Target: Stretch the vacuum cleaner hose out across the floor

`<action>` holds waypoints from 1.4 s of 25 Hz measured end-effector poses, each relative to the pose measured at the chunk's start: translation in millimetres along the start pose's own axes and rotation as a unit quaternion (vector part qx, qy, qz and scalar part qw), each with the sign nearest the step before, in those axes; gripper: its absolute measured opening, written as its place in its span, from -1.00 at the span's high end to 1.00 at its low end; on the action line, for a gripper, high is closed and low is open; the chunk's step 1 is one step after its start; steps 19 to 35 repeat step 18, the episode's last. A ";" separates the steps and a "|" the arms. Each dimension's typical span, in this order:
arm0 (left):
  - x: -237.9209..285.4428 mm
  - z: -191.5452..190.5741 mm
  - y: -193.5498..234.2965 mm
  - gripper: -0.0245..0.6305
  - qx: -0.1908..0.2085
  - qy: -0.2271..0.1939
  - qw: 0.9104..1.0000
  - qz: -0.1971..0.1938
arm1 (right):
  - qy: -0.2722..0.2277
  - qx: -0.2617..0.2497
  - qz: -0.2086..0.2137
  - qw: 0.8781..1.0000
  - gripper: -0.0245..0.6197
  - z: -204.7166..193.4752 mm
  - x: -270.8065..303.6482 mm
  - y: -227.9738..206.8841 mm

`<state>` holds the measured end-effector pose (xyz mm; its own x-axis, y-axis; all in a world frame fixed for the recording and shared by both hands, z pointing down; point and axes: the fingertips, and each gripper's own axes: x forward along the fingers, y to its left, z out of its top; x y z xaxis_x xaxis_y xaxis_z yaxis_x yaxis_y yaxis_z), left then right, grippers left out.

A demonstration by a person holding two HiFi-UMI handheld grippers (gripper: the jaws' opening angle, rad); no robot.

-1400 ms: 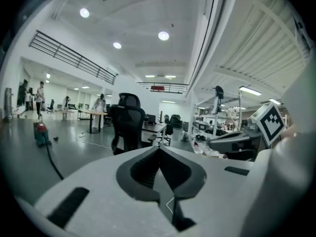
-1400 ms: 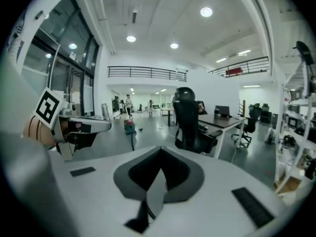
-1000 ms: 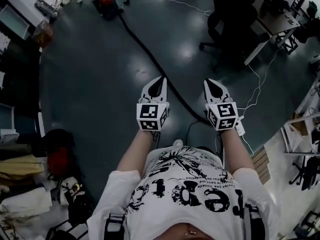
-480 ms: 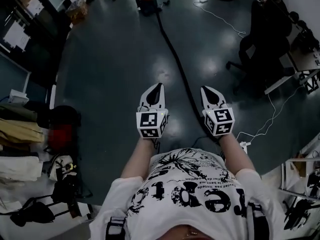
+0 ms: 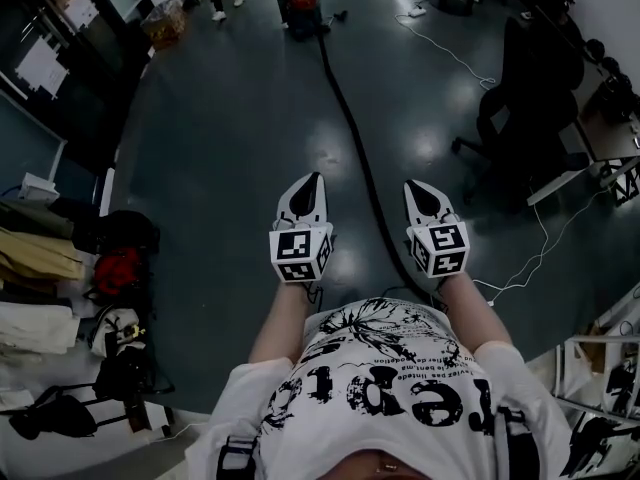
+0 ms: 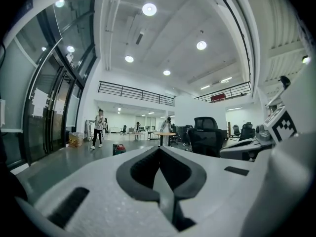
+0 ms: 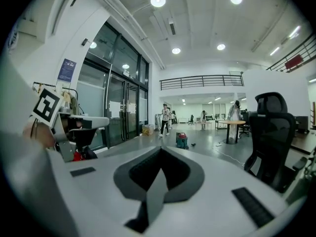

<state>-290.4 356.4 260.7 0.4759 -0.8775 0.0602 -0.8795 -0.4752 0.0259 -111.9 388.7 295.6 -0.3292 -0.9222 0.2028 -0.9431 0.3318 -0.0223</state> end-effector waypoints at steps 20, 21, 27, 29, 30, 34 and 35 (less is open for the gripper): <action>14.4 7.3 -11.4 0.91 0.023 -0.005 1.000 0.012 | 0.003 -0.001 0.006 1.000 0.91 4.1 -3.2 -20.1; 14.4 7.3 -11.4 0.91 0.023 -0.005 1.000 0.012 | 0.003 -0.001 0.006 1.000 0.91 4.1 -3.2 -20.1; 14.4 7.3 -11.4 0.91 0.023 -0.005 1.000 0.012 | 0.003 -0.001 0.006 1.000 0.91 4.1 -3.2 -20.1; 14.4 7.3 -11.4 0.91 0.023 -0.005 1.000 0.012 | 0.003 -0.001 0.006 1.000 0.91 4.1 -3.2 -20.1; 14.4 7.3 -11.4 0.91 0.023 -0.005 1.000 0.012 | 0.003 -0.001 0.006 1.000 0.91 4.1 -3.2 -20.1; 14.4 7.3 -11.4 0.91 0.023 -0.005 1.000 0.012 | 0.003 -0.001 0.006 1.000 0.91 4.1 -3.2 -20.1; 14.4 7.3 -11.4 0.91 0.023 -0.005 1.000 0.012 | 0.003 -0.001 0.006 1.000 0.91 4.1 -3.2 -20.1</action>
